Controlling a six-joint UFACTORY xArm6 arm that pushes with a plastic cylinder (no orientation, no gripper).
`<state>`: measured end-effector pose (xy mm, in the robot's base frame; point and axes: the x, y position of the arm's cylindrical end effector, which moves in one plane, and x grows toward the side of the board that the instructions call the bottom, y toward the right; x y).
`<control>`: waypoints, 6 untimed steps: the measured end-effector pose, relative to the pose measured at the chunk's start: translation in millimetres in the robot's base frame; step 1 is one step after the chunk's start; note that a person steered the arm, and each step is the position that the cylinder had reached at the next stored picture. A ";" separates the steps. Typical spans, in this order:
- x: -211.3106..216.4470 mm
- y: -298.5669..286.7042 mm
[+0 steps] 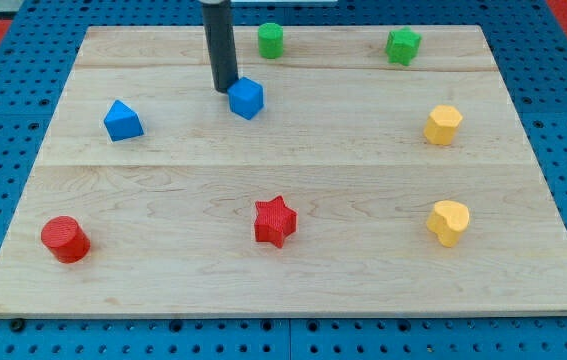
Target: Push the green circle towards top of the blue cube
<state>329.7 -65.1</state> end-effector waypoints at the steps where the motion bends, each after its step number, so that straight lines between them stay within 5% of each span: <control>1: 19.0 31.8; 3: -25.0 -33.8; 6: -137.8 3.6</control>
<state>191.8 -61.6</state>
